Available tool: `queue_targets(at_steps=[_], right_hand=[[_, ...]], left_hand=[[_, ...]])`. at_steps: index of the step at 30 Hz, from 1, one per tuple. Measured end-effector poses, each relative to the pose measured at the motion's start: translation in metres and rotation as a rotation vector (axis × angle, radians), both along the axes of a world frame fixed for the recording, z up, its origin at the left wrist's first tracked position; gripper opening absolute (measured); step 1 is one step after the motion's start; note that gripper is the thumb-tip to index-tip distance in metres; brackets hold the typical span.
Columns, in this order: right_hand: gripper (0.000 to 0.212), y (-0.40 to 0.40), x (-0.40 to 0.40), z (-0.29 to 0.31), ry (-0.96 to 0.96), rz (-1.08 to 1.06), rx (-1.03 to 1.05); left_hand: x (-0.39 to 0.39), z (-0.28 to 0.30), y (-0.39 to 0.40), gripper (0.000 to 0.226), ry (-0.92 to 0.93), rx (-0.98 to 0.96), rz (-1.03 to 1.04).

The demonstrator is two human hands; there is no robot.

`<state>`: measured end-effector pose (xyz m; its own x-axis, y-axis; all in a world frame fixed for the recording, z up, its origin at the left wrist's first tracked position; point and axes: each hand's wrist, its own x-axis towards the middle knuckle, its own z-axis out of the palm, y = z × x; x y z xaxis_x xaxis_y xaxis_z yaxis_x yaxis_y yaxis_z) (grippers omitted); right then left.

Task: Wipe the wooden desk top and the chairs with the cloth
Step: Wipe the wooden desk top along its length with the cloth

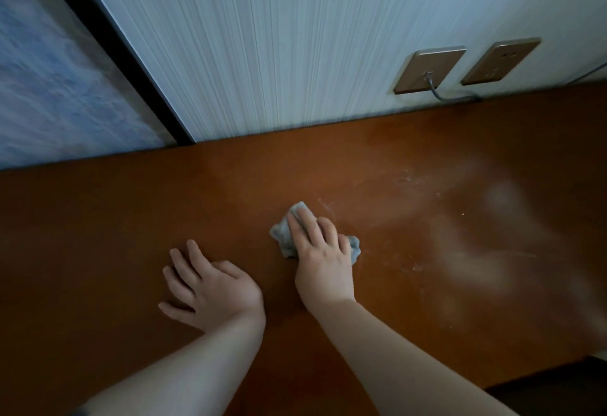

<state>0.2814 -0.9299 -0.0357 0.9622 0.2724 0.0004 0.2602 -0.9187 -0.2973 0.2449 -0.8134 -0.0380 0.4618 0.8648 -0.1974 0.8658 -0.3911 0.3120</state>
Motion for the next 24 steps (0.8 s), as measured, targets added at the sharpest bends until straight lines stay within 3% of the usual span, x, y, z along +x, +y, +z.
queue_targets(at_steps=[2, 5, 9, 12, 14, 15, 17, 19, 22, 24], right_hand=[[0.081, -0.001, -0.03, 0.001, 0.017, -0.045, 0.029], [0.082, 0.006, -0.068, 0.006, 0.085, 0.133, 0.056], [0.068, -0.037, -0.055, 0.009, 0.176, 0.302, 0.152], [0.058, -0.081, -0.062, 0.002, 0.021, -0.145, 0.121], [0.057, -0.076, -0.079, -0.003, -0.026, -0.506, 0.084], [0.061, -0.065, -0.089, -0.003, -0.032, -0.585, 0.063], [0.067, -0.046, -0.11, -0.005, -0.059, -0.492, 0.079], [0.062, -0.047, -0.131, -0.005, -0.04, -0.211, 0.085], [0.059, -0.094, -0.136, 0.003, -0.005, 0.153, -0.06], [0.065, -0.124, -0.126, 0.002, -0.005, 0.174, -0.071]], left_hand=[[0.0, 0.001, 0.001, 0.053, 0.008, -0.015, -0.013], [0.001, 0.004, 0.001, 0.054, 0.004, -0.045, -0.01], [0.002, 0.005, 0.003, 0.055, 0.032, -0.054, -0.032], [-0.001, 0.006, 0.003, 0.058, 0.07, -0.051, -0.122], [-0.007, 0.004, 0.001, 0.062, 0.009, -0.013, -0.376], [-0.011, 0.003, -0.001, 0.063, -0.053, 0.01, -0.578], [-0.019, 0.001, -0.012, 0.06, -0.151, 0.069, -1.001], [-0.029, -0.003, -0.023, 0.058, -0.186, 0.103, -1.217], [-0.055, -0.007, -0.044, 0.057, -0.171, 0.082, -1.195], [-0.069, -0.009, -0.068, 0.057, -0.12, 0.067, -1.097]])
